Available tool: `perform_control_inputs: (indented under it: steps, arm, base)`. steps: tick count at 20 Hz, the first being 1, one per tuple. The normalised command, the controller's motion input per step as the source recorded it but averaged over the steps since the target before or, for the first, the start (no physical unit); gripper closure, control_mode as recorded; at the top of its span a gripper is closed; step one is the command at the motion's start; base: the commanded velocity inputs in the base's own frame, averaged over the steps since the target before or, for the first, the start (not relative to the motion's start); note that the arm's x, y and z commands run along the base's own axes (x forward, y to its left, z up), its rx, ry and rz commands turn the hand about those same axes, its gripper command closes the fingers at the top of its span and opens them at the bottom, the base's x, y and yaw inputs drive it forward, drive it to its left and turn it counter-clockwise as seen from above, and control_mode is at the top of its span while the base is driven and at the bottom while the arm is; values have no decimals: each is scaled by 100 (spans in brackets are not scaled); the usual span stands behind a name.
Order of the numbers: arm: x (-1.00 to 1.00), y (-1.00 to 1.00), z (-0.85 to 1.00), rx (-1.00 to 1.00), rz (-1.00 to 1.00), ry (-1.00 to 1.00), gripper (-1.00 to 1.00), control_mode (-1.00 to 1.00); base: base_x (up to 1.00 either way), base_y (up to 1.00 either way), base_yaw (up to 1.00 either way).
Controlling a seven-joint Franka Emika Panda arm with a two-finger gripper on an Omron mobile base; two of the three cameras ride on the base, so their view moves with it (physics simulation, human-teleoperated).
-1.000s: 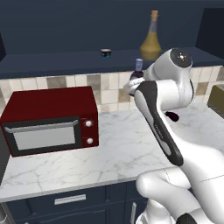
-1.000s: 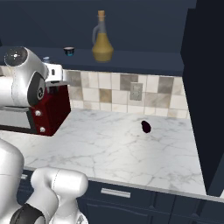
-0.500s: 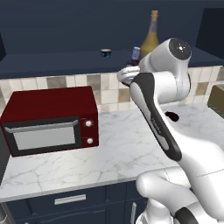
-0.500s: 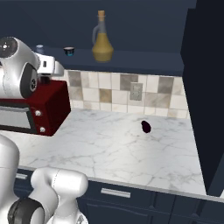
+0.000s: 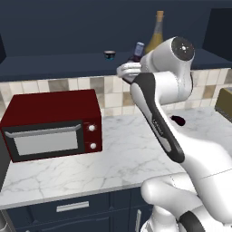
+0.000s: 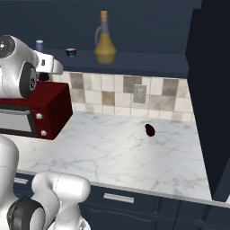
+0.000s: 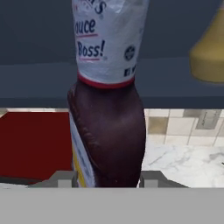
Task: Pick the oil and vinegar bottle and condiment bottle from the counter and place them in the cabinet.
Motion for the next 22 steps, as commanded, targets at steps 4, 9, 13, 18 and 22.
perform_control_inputs:
  steps: [4,9,13,18,22]
  arm:
    - [24,8,26,0,-2,-1,100,-100]
    - [28,10,25,0,0,0,100,-100]
    - [31,15,2,0,0,0,100,-100]
    - [28,17,0,0,0,0,100,-100]
    - [35,17,0,0,0,0,100,-100]
  base:
    - [0,0,0]
    - [0,0,0]
    - [0,0,0]
    - [0,0,0]
    - [0,0,0]
